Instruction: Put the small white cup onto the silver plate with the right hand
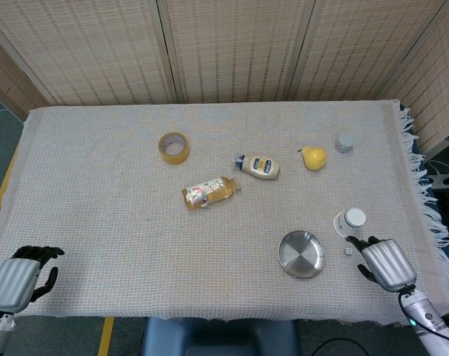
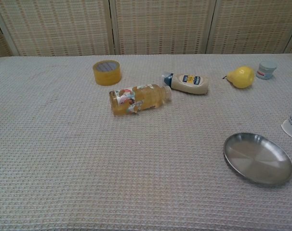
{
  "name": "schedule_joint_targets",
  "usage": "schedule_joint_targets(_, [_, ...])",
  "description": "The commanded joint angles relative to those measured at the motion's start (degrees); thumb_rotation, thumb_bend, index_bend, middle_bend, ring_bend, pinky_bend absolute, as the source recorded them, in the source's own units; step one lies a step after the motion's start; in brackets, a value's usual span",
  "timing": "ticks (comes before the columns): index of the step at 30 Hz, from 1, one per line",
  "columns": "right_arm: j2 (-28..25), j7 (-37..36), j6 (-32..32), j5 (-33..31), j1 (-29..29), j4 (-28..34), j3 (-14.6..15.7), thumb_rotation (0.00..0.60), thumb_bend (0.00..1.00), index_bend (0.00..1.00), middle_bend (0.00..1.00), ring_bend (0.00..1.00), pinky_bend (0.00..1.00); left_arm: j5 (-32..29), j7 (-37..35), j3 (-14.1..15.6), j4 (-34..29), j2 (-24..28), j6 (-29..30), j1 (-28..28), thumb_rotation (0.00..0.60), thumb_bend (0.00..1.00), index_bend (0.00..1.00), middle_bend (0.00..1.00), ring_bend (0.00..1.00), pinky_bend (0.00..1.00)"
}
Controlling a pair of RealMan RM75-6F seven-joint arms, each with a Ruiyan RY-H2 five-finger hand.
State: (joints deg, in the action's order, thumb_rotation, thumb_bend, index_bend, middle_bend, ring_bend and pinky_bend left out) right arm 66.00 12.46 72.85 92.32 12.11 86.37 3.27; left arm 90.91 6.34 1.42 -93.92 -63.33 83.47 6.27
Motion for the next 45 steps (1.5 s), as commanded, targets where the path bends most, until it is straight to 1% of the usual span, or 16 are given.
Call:
schedule_joint_targets(1, [0.2, -0.7, -1.9, -1.2, 0.5, -0.5, 0.2, 0.6, 0.14, 0.32, 0.66, 0.59, 0.85, -0.2, -0.3, -0.1, -0.1, 0.1, 0.0, 0.0, 0.6, 0.51, 0.36, 0.4, 0.35, 0.31])
schedule_joint_targets(3, [1.1, -2.0, -2.8, -1.4, 0.8, -2.0, 0.3, 0.6, 0.14, 0.34, 0.68, 0.61, 0.88, -0.5, -1.0, -0.3, 0.0, 0.1, -0.1, 0.1, 0.6, 0.51, 0.36, 0.4, 0.35, 0.31])
schedule_joint_targets(9, [4.0, -4.7, -4.5, -2.0, 1.6, -6.9, 0.1, 0.6, 0.15, 0.36, 0.7, 0.63, 0.9, -1.3, -1.1, -0.3, -0.1, 0.2, -1.1, 0.3, 0.6, 0.51, 0.37, 0.41, 0.35, 0.31])
schedule_joint_targets(17, [7.0, -10.5, -6.7, -1.5, 3.2, -13.9, 0.4, 0.6, 0.22, 0.36, 0.7, 0.64, 0.9, -0.5, -0.7, -0.1, -0.2, 0.2, -0.4, 0.1, 0.6, 0.51, 0.37, 0.41, 0.35, 0.31])
schedule_joint_targets(21, [8.4, -11.9, -7.4, -1.7, 3.5, -16.2, 0.5, 0.6, 0.24, 0.36, 0.7, 0.64, 0.9, -0.7, -1.0, -0.1, -0.3, 0.3, -0.7, 0.2, 0.6, 0.51, 0.37, 0.41, 0.35, 0.31])
schedule_joint_targets(29, [11.5, -14.6, -8.0, -1.9, 3.9, -21.1, 0.6, 0.6, 0.24, 0.38, 0.71, 0.64, 0.91, 0.0, -0.3, 0.1, -0.3, 0.2, -0.5, 0.1, 0.6, 0.51, 0.37, 0.41, 0.36, 0.31])
schedule_joint_targets(34, [12.8, -15.3, -8.5, -1.9, 4.2, -23.1, 0.6, 0.6, 0.24, 0.39, 0.71, 0.65, 0.91, -0.3, 0.0, 0.2, -0.2, 0.0, -1.2, 0.3, 0.6, 0.51, 0.37, 0.41, 0.36, 0.31])
schedule_joint_targets(45, [14.7, -15.2, -9.0, -2.7, 5.1, -25.2, -0.1, 0.6, 0.24, 0.44, 0.72, 0.65, 0.92, -2.2, -1.6, -0.3, -0.3, 0.4, -2.7, 0.8, 0.6, 0.51, 0.37, 0.42, 0.36, 0.31])
